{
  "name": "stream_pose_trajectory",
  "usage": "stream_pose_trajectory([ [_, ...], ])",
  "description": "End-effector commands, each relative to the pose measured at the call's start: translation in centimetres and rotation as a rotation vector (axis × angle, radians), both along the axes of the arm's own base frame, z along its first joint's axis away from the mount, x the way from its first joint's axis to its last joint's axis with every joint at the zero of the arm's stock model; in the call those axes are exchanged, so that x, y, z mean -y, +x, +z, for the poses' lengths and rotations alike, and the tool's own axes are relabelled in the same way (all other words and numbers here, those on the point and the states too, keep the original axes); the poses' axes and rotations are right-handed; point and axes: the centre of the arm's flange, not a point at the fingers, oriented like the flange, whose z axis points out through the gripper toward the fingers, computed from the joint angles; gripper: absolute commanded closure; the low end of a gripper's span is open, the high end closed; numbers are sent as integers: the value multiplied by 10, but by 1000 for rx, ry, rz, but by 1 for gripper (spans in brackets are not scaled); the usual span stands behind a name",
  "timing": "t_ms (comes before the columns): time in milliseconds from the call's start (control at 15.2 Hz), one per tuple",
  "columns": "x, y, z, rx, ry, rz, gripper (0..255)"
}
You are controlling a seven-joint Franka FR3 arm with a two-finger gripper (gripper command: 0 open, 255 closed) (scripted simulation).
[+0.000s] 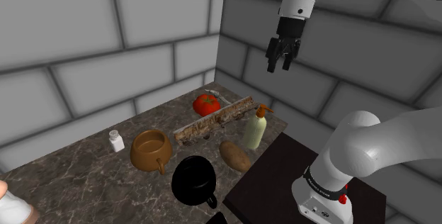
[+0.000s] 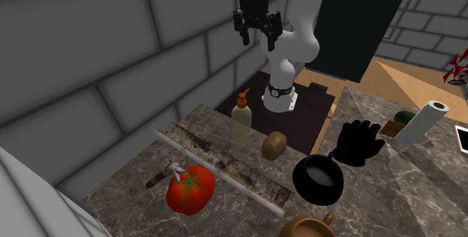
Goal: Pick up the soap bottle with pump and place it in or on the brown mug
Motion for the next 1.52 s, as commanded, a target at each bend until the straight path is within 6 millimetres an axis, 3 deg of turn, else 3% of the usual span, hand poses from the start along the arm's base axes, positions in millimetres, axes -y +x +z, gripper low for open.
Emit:
stream_pose_trajectory([
  [0,0,0,0,0,0,0,0],
  [924,18,-7,-178,150,-116,115,0],
  [1452,17,-5,-219,150,-117,115,0],
])
